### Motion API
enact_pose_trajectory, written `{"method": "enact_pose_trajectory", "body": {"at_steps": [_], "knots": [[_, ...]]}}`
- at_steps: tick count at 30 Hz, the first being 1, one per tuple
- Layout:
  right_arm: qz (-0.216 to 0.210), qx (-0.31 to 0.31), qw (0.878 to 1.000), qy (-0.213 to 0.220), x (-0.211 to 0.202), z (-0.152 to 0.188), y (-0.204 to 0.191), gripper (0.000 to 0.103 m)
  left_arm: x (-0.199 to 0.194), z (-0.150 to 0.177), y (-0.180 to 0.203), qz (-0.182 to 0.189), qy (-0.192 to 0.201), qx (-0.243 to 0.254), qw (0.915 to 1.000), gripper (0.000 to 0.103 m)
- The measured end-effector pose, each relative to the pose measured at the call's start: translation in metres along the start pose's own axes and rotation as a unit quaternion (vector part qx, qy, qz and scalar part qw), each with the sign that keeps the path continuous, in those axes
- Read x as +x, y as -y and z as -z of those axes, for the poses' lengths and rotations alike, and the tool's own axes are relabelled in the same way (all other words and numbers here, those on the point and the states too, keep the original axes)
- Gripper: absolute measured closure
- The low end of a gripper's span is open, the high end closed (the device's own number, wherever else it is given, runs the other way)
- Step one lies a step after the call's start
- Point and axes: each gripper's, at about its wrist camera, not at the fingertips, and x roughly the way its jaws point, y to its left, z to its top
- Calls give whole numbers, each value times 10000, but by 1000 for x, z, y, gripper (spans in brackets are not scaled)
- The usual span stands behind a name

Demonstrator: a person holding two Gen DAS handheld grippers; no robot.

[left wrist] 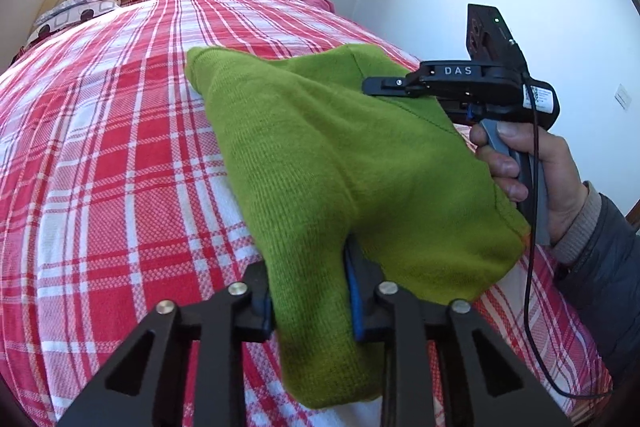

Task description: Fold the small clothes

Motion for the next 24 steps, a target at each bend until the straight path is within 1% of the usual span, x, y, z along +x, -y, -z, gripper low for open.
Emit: {"method": "enact_pose_trajectory", "body": {"at_steps": [6,11,20,24], "knots": [[-127,-239,9996,31,-13,10,-35,78,-32,8,1,-14,120,39,9999,78],[-336,-404,9986,-27,-7,21,-69,78,-55,21,-6,-136,152,28,9998,78],[-826,-690,9938,-280,31,41,-135,78,-102,47,-39,-490,238,-324,9980,78],[-1036,-848,9902,-405,54,46,-168,78,-121,58,-56,-740,291,-503,9956,78]]}}
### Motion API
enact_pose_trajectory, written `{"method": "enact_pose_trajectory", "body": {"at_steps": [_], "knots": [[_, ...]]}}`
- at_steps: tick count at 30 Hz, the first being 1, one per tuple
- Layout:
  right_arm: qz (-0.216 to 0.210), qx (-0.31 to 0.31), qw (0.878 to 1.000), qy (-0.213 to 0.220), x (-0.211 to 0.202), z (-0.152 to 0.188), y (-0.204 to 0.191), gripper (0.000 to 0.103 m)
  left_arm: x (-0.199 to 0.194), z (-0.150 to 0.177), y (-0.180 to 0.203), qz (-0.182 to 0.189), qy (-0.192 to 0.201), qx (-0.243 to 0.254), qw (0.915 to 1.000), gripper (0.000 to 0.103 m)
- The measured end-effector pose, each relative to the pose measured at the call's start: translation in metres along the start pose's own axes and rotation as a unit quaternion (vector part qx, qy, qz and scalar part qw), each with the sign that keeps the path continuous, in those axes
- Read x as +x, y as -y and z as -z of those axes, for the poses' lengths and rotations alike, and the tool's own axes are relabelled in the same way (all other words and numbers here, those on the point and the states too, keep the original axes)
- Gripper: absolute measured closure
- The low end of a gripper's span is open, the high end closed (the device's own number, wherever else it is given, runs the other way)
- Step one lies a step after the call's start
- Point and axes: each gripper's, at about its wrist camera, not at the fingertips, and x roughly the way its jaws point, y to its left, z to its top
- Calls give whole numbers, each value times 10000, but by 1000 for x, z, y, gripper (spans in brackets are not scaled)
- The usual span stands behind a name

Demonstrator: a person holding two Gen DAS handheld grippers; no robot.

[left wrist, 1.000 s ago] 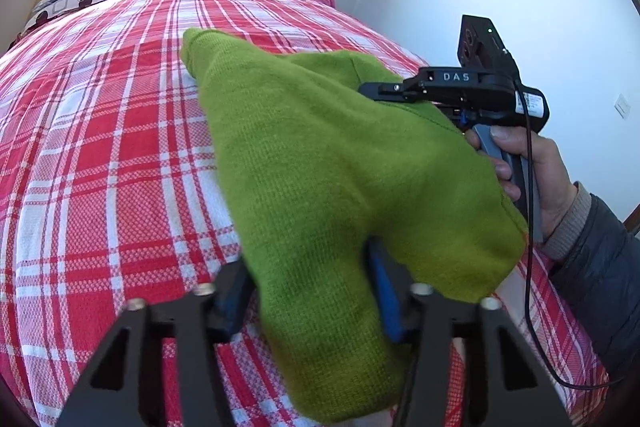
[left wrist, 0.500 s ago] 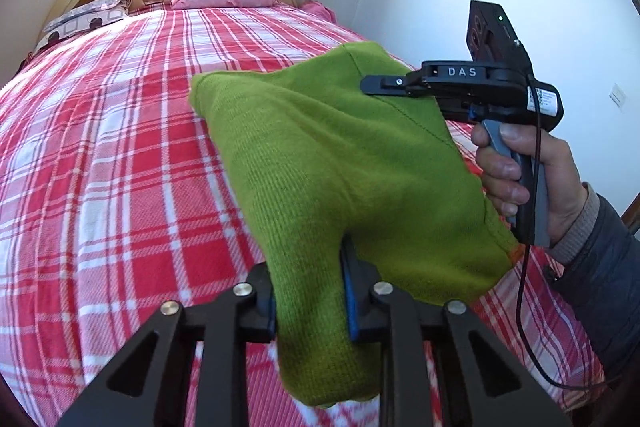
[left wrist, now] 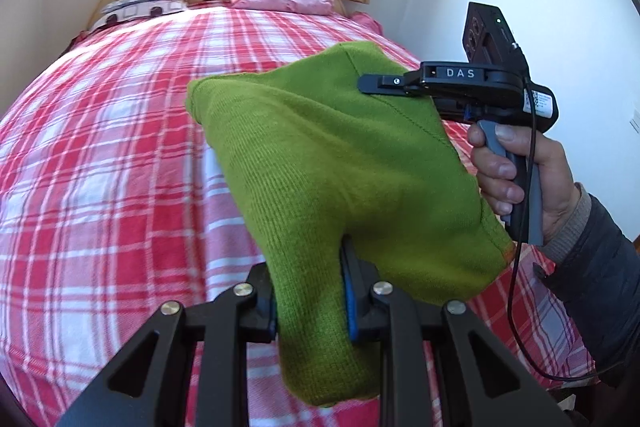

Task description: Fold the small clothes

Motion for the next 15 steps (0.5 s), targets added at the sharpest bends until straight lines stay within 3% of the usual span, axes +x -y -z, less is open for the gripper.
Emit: {"method": "enact_pose_trajectory", "body": {"at_steps": [15], "knots": [[-577,-360,9969,-393,82,-4,-85,78,-45,22,-64,-637,295,-560,9960,78]]}}
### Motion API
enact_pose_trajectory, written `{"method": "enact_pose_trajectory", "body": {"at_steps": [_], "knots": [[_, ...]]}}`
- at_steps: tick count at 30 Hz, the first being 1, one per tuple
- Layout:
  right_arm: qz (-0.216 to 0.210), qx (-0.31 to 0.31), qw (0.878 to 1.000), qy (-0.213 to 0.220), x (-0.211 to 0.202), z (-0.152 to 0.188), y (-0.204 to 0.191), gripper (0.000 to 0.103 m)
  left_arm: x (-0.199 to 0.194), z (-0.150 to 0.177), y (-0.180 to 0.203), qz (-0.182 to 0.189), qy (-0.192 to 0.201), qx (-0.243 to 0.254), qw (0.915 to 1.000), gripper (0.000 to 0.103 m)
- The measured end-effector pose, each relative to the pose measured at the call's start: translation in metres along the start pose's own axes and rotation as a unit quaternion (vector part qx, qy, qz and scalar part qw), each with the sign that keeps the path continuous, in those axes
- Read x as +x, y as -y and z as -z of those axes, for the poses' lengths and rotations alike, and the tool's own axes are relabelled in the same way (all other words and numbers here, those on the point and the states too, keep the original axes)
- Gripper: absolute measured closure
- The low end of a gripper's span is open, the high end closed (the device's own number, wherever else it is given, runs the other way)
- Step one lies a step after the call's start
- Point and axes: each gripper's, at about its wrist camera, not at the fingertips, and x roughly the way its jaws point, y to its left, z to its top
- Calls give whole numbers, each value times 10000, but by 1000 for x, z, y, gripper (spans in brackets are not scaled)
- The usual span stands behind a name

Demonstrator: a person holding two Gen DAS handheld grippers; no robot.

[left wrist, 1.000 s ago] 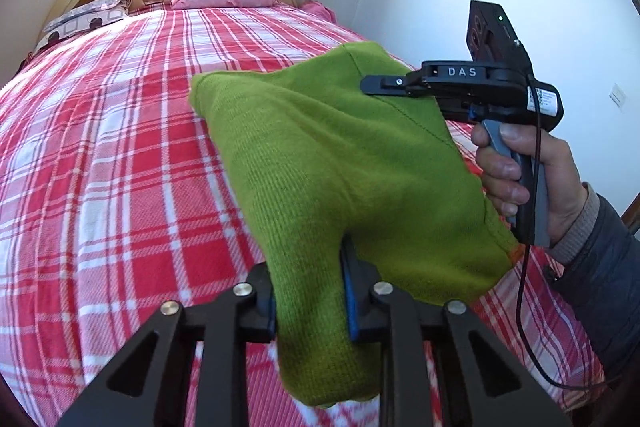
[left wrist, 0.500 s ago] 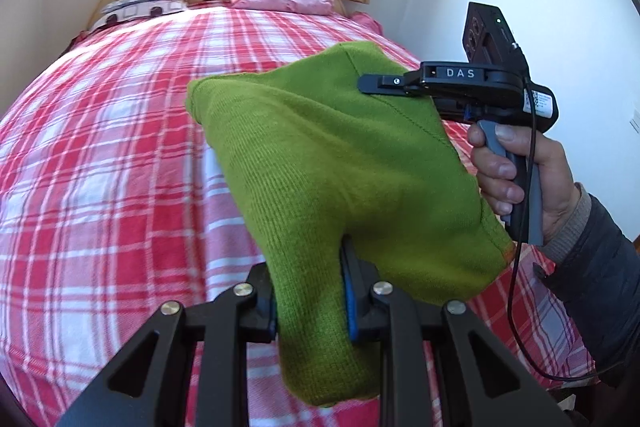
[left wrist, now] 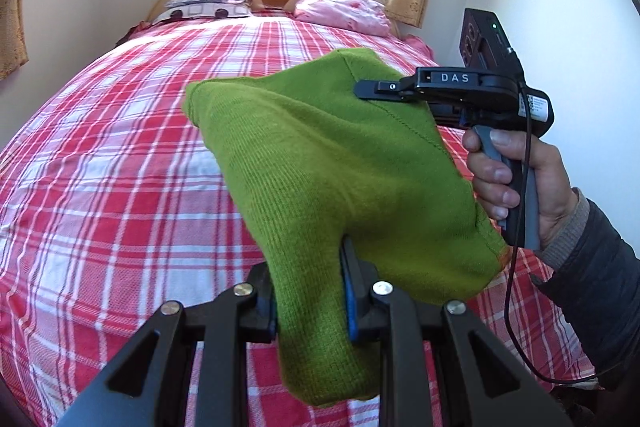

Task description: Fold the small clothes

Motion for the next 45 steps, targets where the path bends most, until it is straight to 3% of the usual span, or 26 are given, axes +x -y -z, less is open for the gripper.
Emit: {"method": "enact_pose_trajectory", "body": {"at_steps": [27,36,45], "knots": [[-537,-439,9949,-726,118,4,-80,78,-44,39,-81,-680,130,-502,9963,78],[-607,-442,9909,-1119,161,23,-89,78,-42,61,-101,-854,-80,-709,9938,78],[-437,-293,9915,-1194,172,27,-71,78,-37,73,-103,-863,-160,-779,9931,78]]}}
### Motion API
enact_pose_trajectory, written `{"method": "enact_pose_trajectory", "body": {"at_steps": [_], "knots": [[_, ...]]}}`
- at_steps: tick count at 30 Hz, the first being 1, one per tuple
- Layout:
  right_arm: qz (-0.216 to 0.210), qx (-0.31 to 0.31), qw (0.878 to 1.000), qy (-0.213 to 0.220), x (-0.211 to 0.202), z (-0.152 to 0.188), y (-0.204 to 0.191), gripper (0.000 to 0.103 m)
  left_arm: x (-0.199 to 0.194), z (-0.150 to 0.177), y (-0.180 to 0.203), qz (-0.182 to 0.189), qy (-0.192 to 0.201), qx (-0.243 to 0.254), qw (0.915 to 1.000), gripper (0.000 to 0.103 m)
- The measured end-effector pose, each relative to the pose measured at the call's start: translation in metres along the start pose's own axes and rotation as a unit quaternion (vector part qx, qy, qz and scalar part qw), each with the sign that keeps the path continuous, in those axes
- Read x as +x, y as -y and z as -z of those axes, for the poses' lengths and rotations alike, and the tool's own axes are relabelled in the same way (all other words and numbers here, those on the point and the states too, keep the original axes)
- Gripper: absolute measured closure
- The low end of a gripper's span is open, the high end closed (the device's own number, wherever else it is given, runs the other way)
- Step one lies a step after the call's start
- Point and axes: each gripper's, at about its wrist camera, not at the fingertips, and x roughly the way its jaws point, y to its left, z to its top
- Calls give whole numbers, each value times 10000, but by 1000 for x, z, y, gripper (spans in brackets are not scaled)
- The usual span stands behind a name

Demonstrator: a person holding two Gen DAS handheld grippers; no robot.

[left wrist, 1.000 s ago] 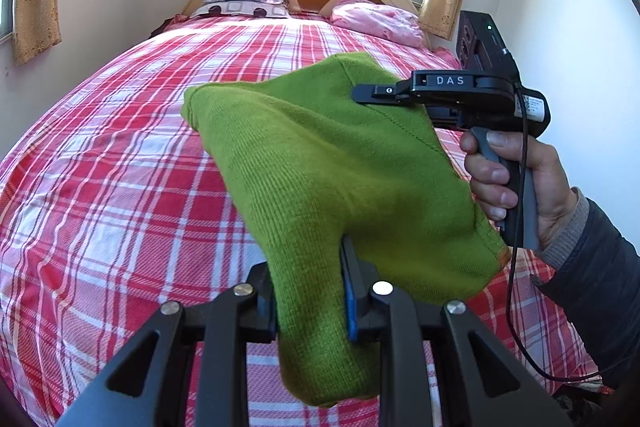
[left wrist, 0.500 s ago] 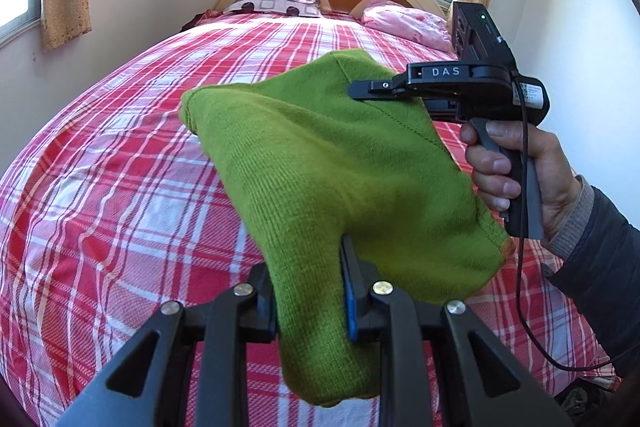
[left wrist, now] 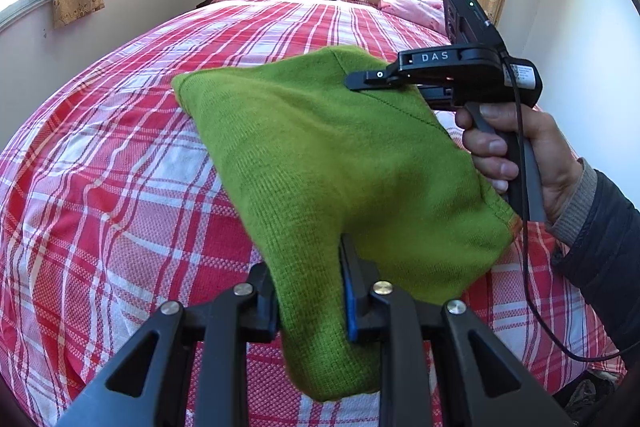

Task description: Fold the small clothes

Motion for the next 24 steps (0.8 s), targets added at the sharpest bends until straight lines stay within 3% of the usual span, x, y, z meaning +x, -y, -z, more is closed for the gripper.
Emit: {"method": "enact_pose_trajectory", "body": {"at_steps": [19,24], "knots": [[482,69,9988,-69,7,6,5,75,0,7,0,-13,-42,-17,10000,74],[738,-123,9972,-29,3,6,-3,72,-6,8,4,-171,-22,127,9998,63]]}}
